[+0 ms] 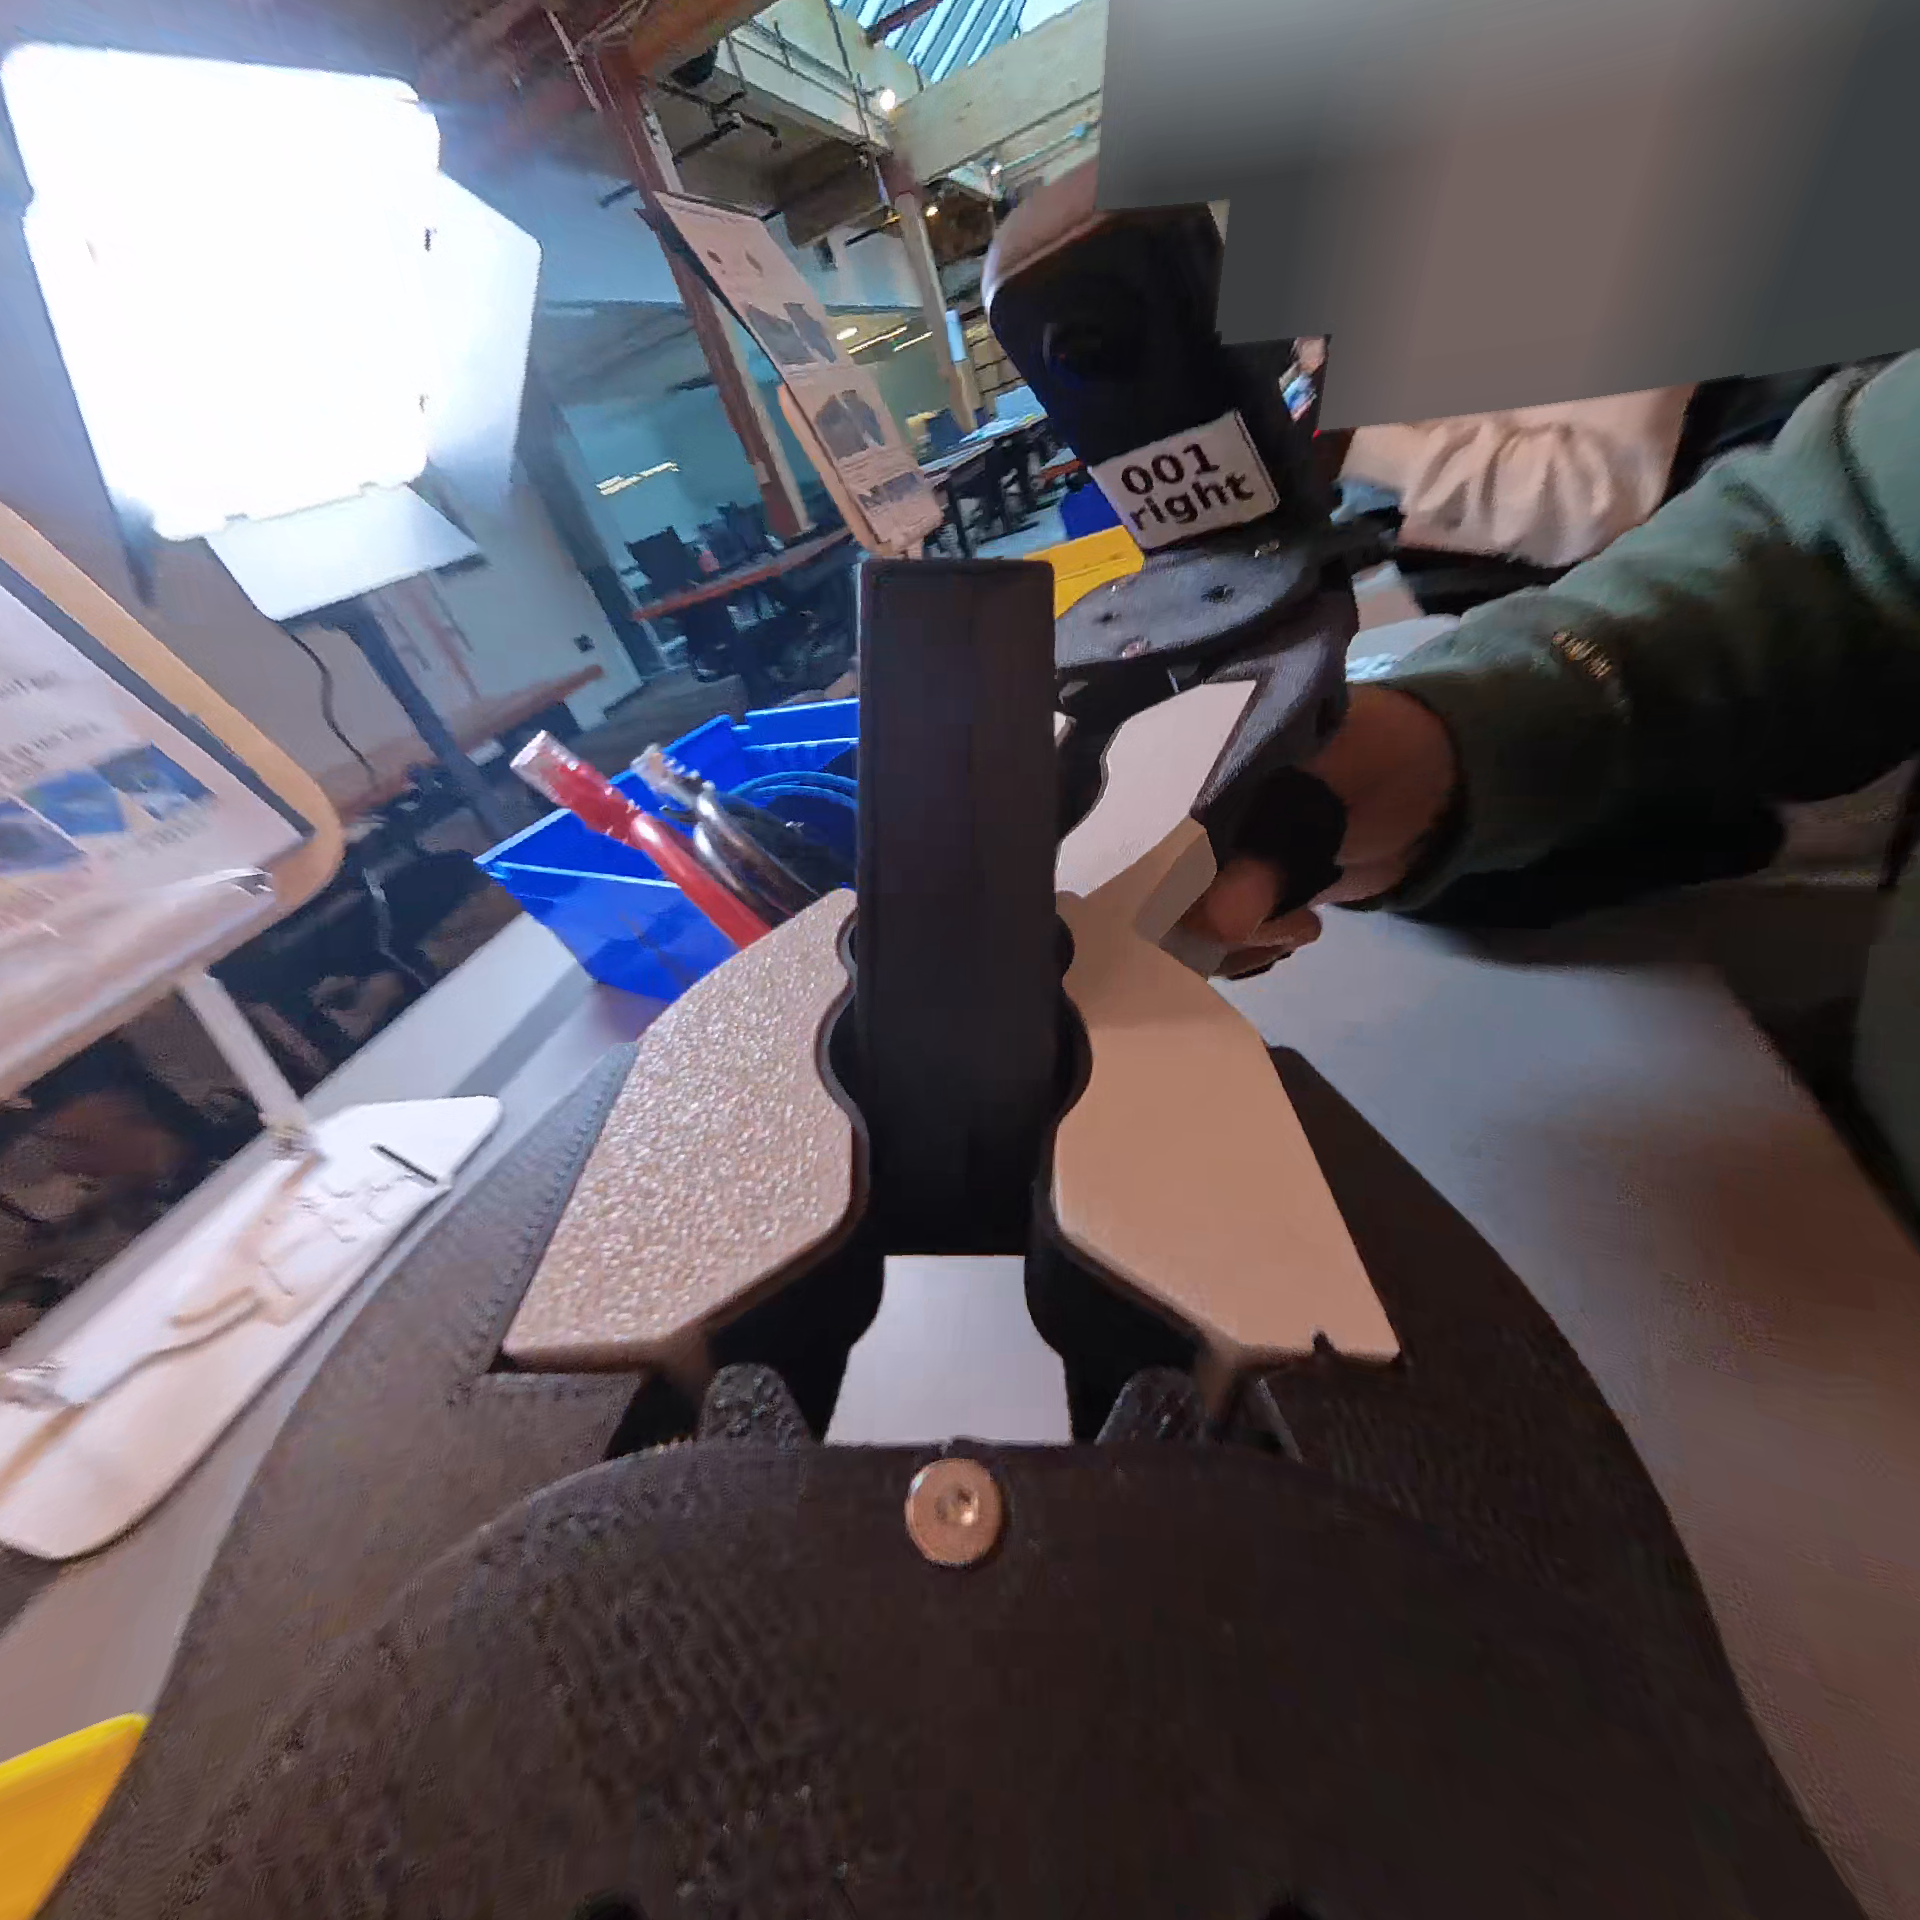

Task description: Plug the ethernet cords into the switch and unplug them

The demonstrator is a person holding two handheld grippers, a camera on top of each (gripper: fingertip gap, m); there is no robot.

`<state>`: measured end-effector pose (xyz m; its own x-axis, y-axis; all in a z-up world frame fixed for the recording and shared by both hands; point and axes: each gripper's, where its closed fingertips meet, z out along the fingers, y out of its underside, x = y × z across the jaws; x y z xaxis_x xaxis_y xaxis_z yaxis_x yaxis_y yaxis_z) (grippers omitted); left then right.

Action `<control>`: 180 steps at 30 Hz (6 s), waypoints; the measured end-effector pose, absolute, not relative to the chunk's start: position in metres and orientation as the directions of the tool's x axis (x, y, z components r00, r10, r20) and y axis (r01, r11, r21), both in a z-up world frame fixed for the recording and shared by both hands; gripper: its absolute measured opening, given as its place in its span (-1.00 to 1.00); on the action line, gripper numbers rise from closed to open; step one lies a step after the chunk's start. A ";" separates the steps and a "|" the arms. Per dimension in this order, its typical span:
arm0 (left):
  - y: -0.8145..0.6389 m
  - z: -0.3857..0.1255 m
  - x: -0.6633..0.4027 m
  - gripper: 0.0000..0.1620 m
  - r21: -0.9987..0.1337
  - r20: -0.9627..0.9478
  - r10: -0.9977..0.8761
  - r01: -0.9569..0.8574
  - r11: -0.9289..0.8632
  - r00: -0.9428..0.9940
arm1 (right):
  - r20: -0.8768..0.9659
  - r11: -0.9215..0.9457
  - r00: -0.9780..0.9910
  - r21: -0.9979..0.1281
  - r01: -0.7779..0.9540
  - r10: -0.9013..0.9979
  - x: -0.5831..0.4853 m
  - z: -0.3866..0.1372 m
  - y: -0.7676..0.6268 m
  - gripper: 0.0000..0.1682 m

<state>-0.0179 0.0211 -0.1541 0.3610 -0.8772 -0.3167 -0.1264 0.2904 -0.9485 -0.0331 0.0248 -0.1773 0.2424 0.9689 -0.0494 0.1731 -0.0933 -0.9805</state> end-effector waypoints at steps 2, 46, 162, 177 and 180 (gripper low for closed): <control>0.022 -0.153 -0.016 -0.63 -0.911 -0.411 -0.827 -0.192 0.364 0.383 | -0.068 -0.110 0.245 -0.981 0.160 0.967 -0.032 -0.176 0.026 -0.82; 0.047 -0.154 -0.036 -0.63 -0.927 0.370 -0.900 0.159 -0.340 0.229 | -0.084 -0.116 0.118 -0.948 0.297 0.989 -0.034 -0.185 0.027 -0.53; 0.073 -0.155 -0.055 -0.63 -0.760 0.628 -0.772 0.299 -0.577 0.104 | -0.580 -0.661 0.619 -0.740 -0.129 0.529 0.157 -0.160 0.240 -0.72; 0.076 -0.173 -0.045 -0.63 -0.739 0.662 -0.740 0.270 -0.617 0.121 | 0.397 -0.366 0.720 -0.661 0.655 0.570 0.193 -0.192 0.230 -0.65; 0.076 -0.177 -0.044 -0.63 -0.744 0.659 -0.741 0.262 -0.615 0.132 | 0.381 -0.400 0.652 -0.557 0.728 0.656 0.176 -0.233 0.240 -0.69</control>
